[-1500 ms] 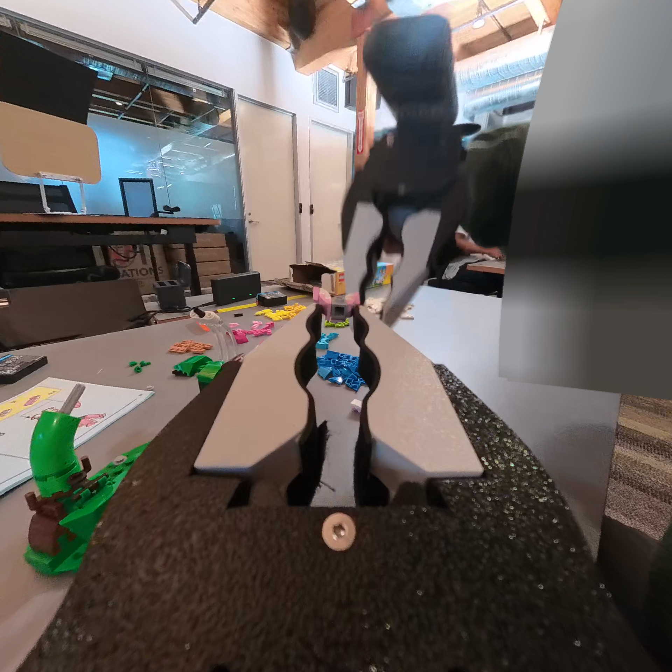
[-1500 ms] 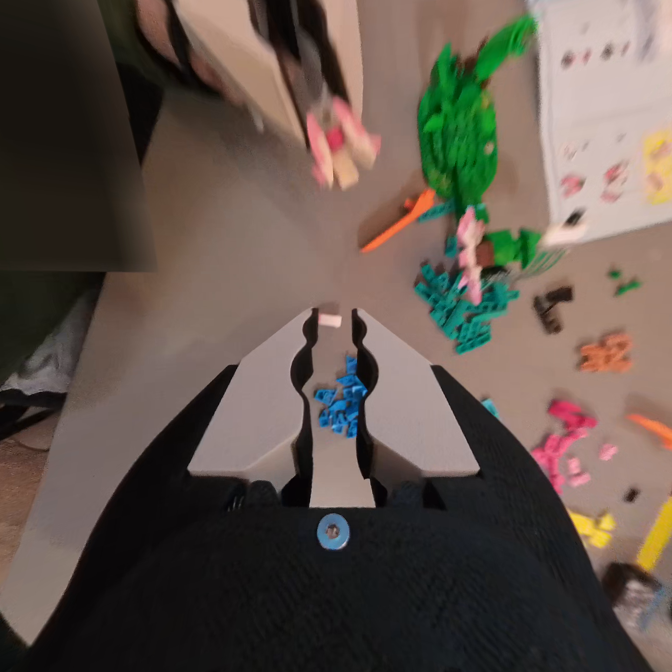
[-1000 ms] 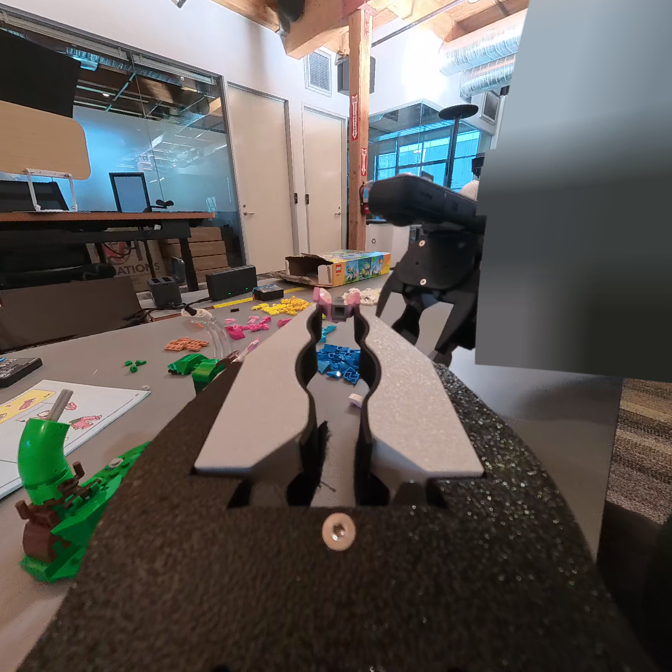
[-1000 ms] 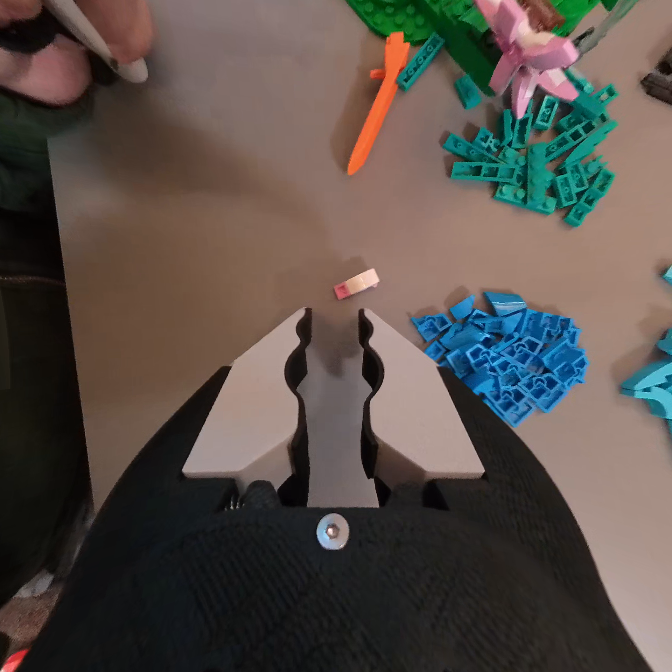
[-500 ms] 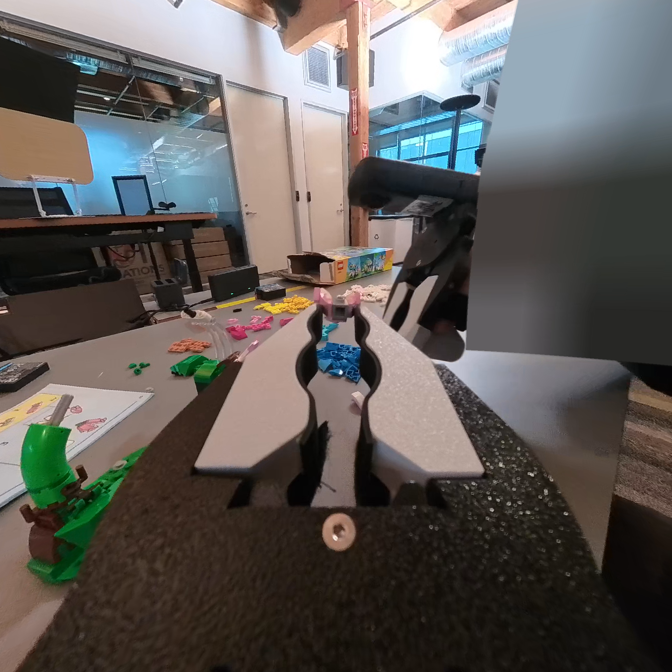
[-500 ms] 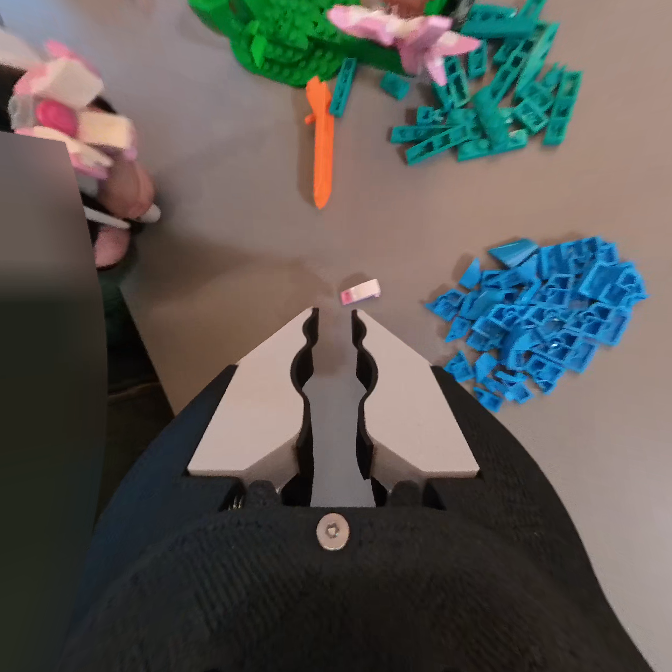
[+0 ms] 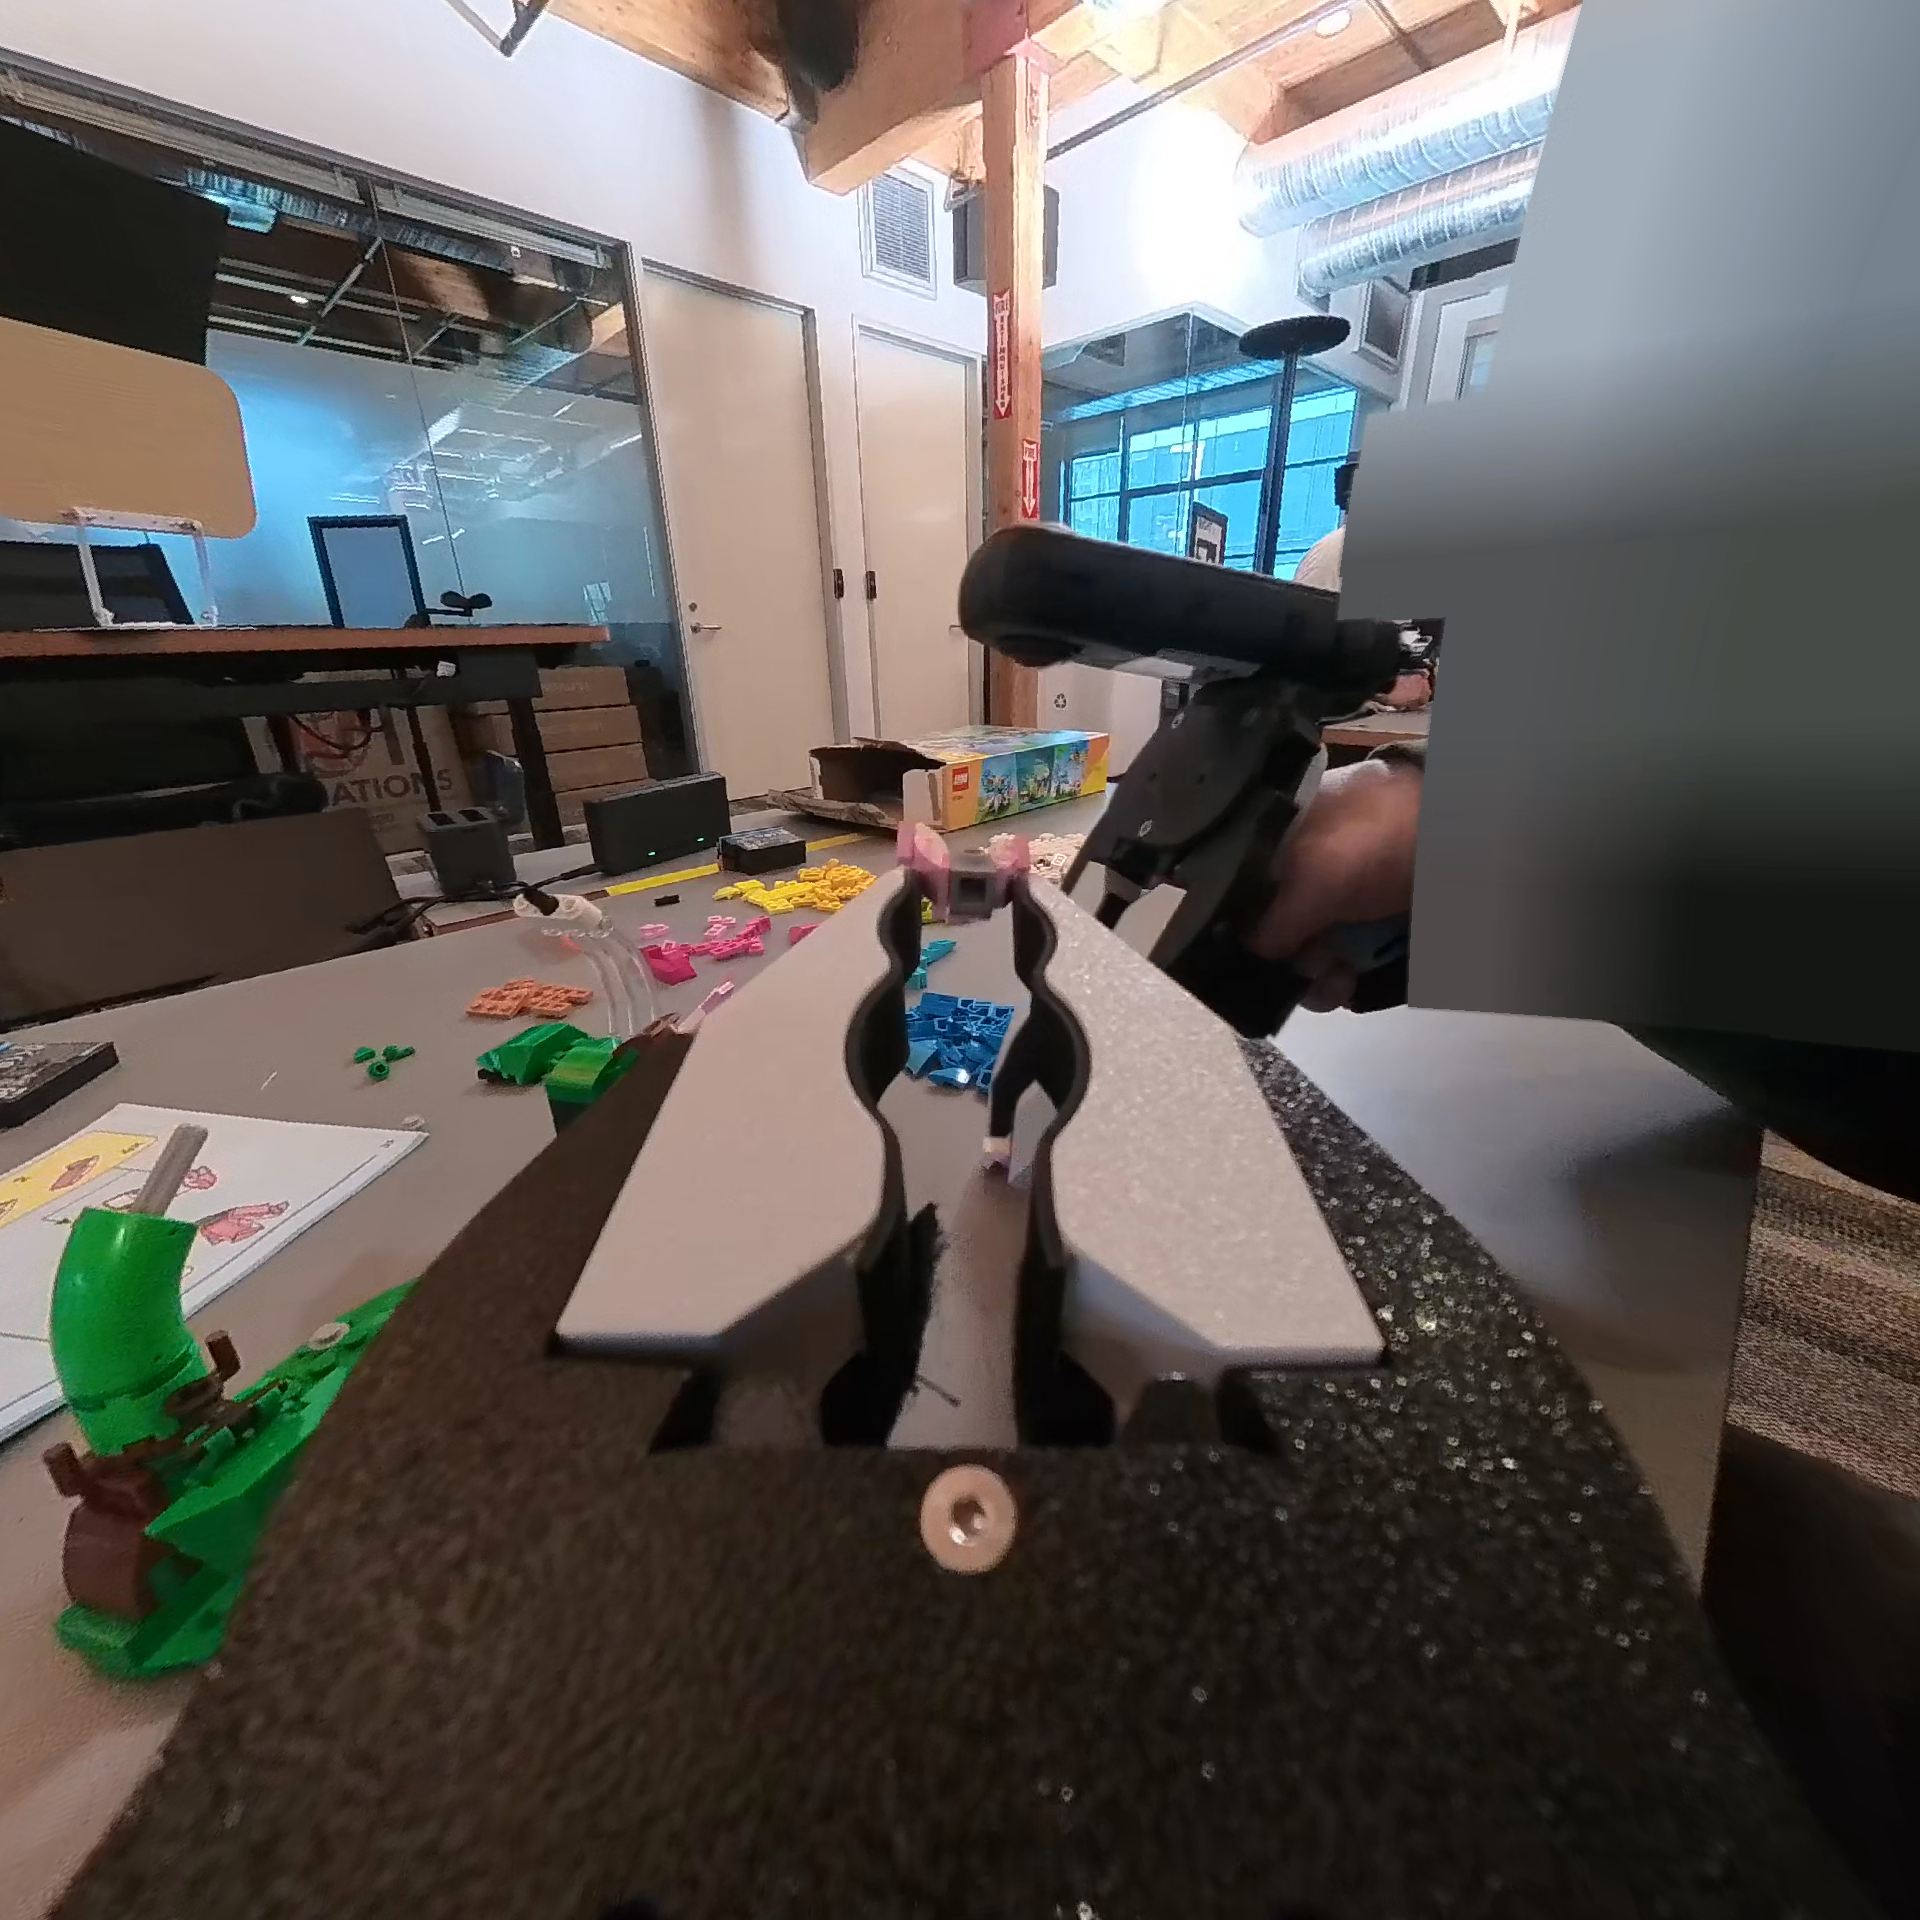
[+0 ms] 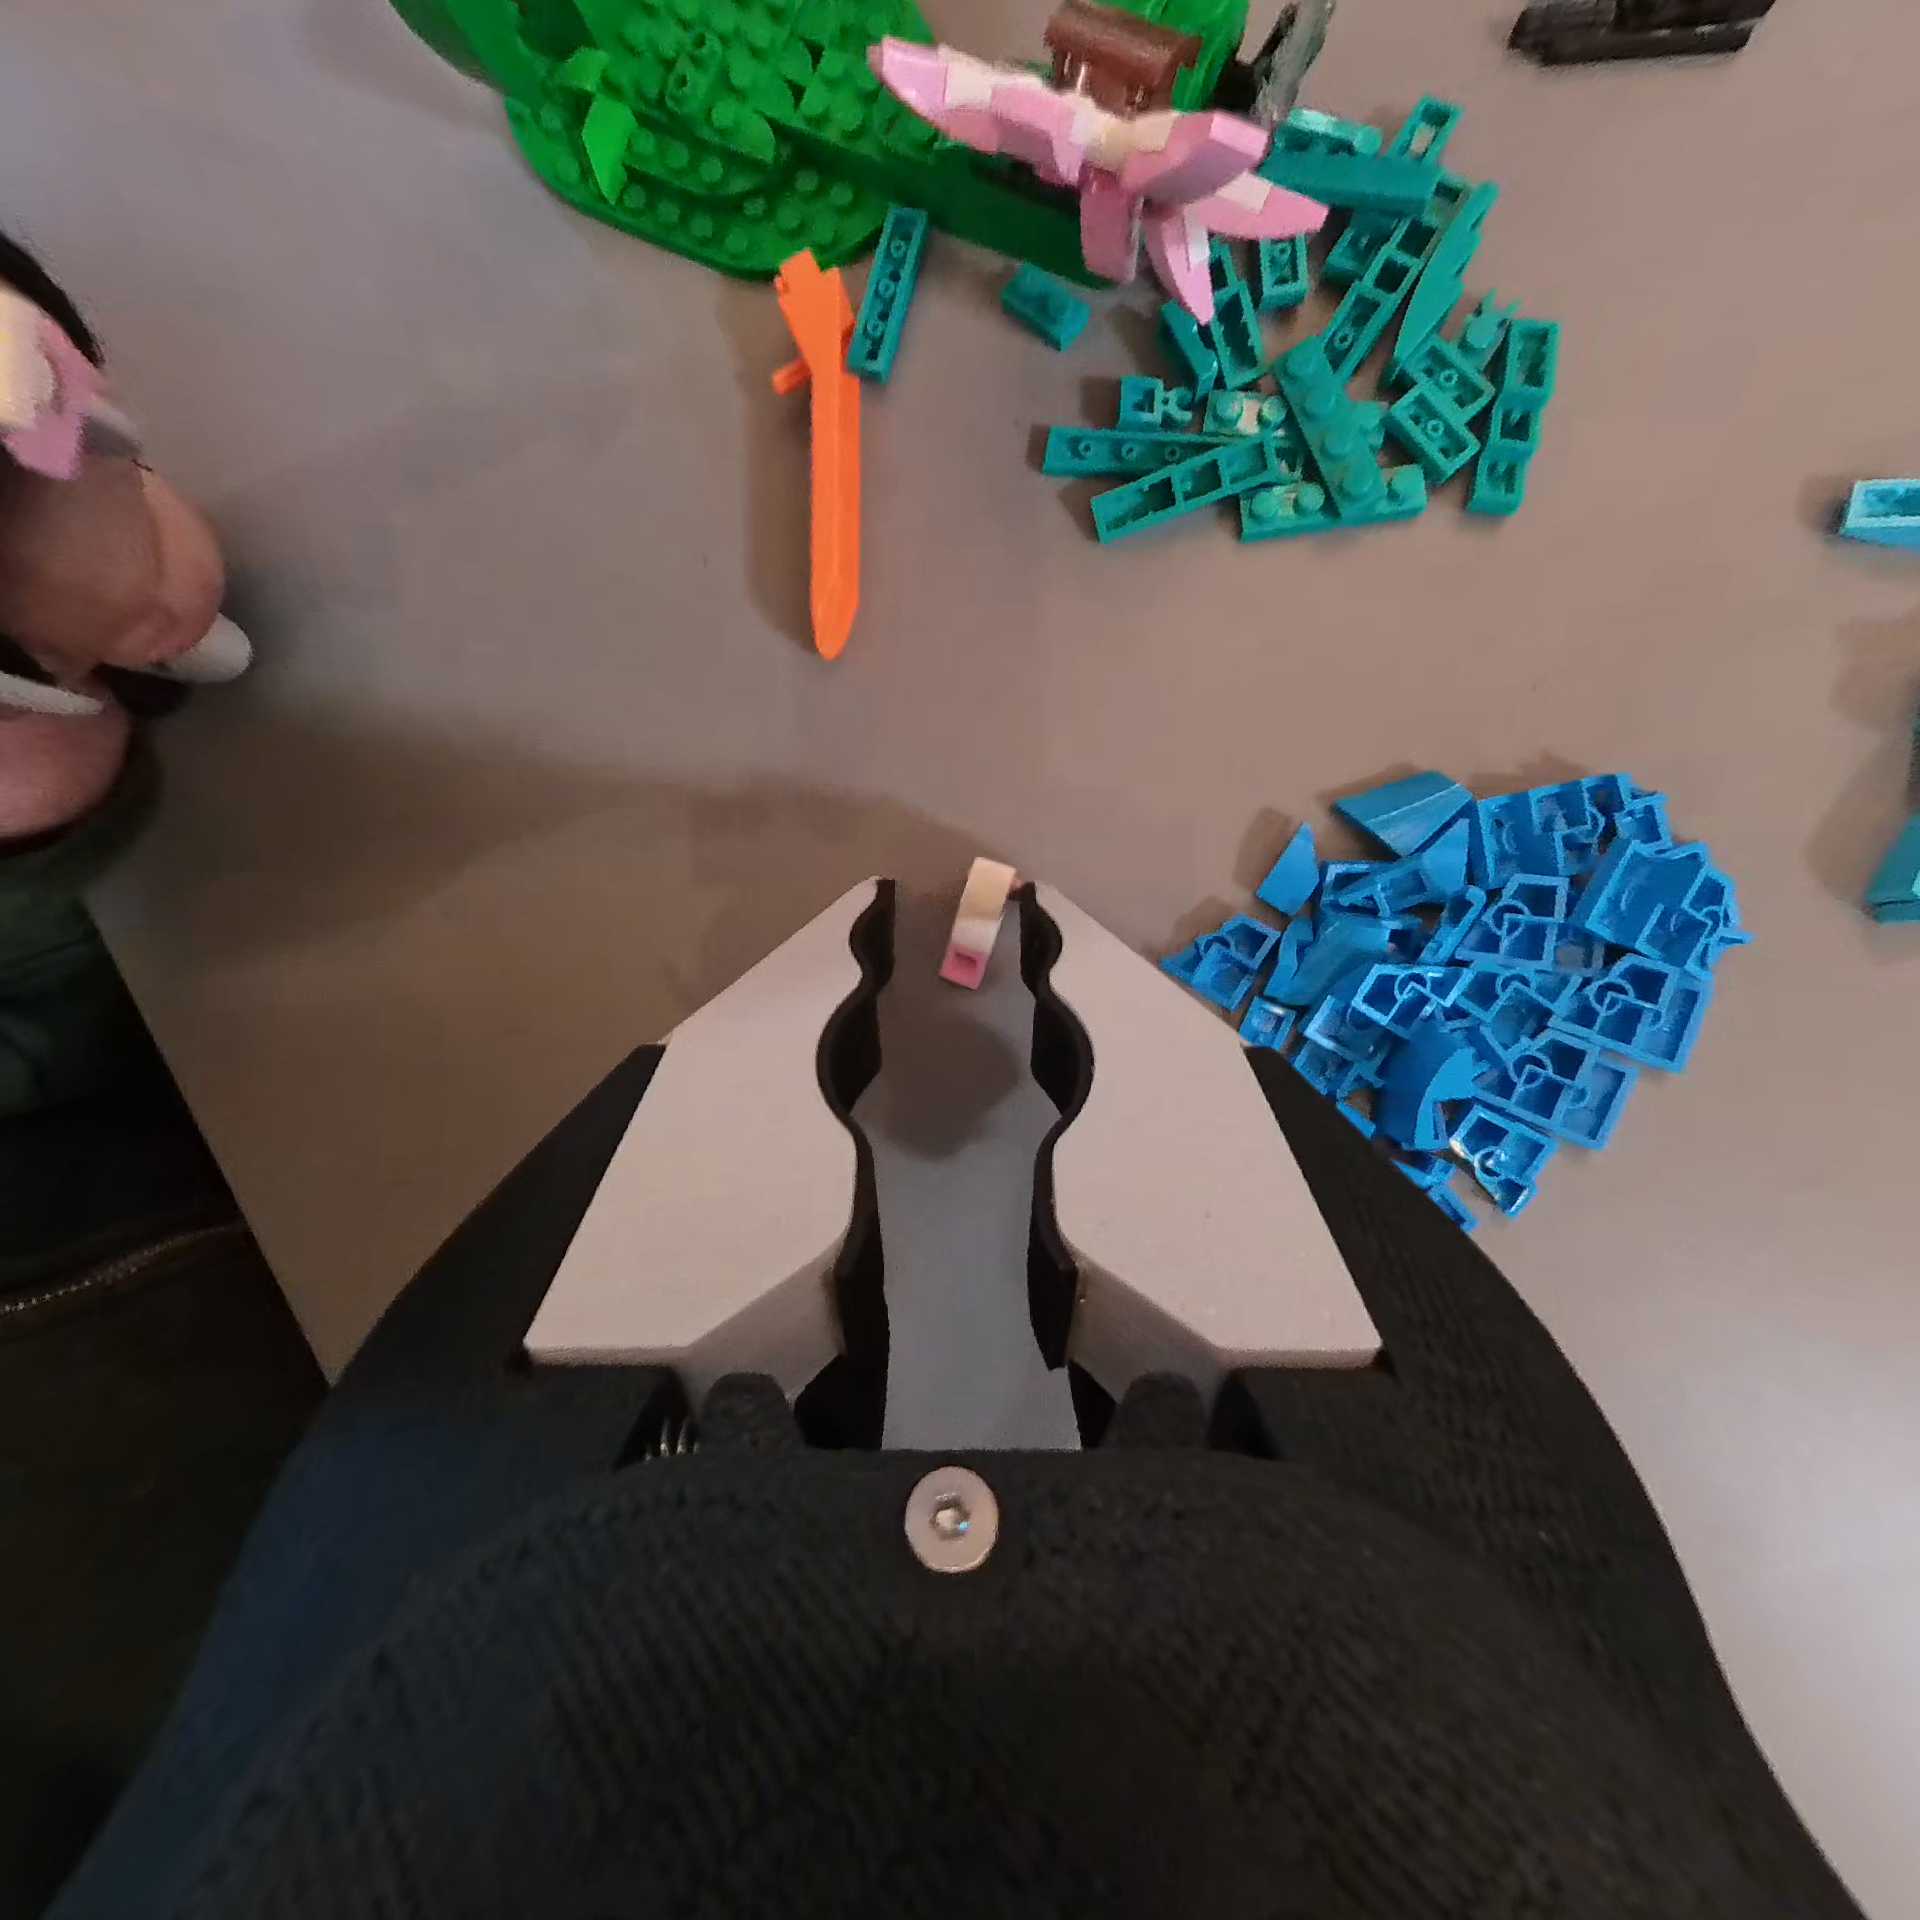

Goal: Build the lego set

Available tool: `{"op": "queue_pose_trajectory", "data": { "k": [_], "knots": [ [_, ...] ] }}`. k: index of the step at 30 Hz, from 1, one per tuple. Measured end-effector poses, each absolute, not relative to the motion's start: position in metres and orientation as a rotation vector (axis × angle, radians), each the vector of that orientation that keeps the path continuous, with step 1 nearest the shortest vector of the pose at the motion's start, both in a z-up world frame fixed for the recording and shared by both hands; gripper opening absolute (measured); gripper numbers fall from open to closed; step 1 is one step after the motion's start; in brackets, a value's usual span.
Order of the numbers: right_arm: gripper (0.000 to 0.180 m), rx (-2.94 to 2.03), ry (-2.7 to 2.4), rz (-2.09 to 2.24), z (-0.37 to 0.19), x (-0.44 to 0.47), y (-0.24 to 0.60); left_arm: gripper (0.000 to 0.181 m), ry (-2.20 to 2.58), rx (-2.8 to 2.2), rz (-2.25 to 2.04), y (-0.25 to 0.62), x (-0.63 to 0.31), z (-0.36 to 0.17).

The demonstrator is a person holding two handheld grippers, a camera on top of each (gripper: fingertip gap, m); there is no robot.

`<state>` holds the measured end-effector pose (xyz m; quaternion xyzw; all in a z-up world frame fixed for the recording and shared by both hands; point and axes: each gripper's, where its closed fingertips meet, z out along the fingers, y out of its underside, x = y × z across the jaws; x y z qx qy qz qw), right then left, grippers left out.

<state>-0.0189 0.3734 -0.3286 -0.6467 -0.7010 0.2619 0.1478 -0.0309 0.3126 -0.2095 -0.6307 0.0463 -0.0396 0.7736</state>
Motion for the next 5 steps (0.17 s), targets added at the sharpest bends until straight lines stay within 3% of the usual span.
{"op": "queue_pose_trajectory", "data": {
  "k": [1, 5],
  "knots": [
    [0.021, -1.861, -2.024, 0.741, -0.3285, -0.0195, 0.3737, 0.015, 0.100, -1.367, -0.085, 0.3127, -0.0310, -0.2094],
    [0.015, -1.844, -2.082, 0.627, -0.3313, -0.0204, 0.3782, 0.015, 0.102, -1.369, -0.084, 0.3129, -0.0307, -0.2098]
  ]
}}
